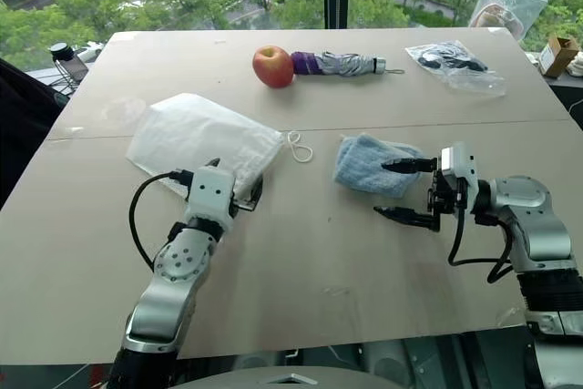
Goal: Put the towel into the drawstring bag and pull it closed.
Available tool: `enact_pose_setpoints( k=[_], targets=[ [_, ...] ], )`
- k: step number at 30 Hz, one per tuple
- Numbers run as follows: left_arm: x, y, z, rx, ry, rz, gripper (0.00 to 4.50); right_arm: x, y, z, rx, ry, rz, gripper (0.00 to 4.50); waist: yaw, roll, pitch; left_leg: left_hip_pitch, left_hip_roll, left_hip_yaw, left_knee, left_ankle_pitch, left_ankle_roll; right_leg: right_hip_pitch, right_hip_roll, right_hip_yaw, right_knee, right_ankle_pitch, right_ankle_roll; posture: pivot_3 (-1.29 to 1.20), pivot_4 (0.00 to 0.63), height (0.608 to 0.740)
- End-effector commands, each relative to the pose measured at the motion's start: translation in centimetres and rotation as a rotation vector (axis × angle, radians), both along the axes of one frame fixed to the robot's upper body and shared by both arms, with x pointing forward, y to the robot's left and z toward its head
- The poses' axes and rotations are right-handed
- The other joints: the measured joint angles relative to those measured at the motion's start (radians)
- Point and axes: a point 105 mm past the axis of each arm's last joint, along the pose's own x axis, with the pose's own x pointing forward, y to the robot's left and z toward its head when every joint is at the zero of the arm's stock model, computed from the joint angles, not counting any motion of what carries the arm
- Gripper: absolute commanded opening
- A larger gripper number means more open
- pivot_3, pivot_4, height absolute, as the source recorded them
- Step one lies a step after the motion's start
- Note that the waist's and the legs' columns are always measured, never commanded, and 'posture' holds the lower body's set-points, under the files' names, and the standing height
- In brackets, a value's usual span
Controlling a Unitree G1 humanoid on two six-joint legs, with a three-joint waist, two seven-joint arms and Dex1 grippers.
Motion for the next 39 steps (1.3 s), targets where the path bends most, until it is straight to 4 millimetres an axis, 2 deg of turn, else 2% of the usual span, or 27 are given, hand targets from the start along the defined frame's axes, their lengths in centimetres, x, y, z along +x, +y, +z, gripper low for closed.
enact_pose_setpoints(
  k=[1,13,26,39],
  targets=[
    [0.4,-0.1,0.5,0.0,-0.037,0.025,4.43,-0.3,-0.2,1.2,0.01,-0.048,-0.015,4.5,0.0,0.0,0.0,0.0,0.0,0.0,0.0,0.0,0.0,0.0,0.0,0.0,0.0,0.0,0.0,0.0,0.15,0.74],
    [1.6,1.1,0.8,0.077,-0.045,0.095,4.43,-0.2,-0.5,1.2,0.026,-0.05,-0.056,4.5,0.0,0.0,0.0,0.0,0.0,-0.001,0.0,0.0,0.0,0.0,0.0,-0.001,0.0,0.0,0.0,0.0,0.15,0.74],
    [1.6,0.0,-0.2,0.137,0.02,0.037,4.43,-0.1,-0.2,1.5,0.036,-0.061,-0.066,4.5,0.0,0.0,0.0,0.0,0.0,-0.001,0.0,0.0,0.0,0.0,0.0,-0.001,0.0,0.0,0.0,0.0,0.15,0.74],
    [1.9,0.7,0.7,0.169,-0.006,0.118,4.43,0.0,-0.3,1.6,0.039,-0.068,-0.076,4.5,0.0,0.0,0.0,0.0,0.0,-0.001,0.0,0.0,0.0,0.0,0.0,-0.001,0.0,0.0,0.0,0.0,0.15,0.74]
  ],
)
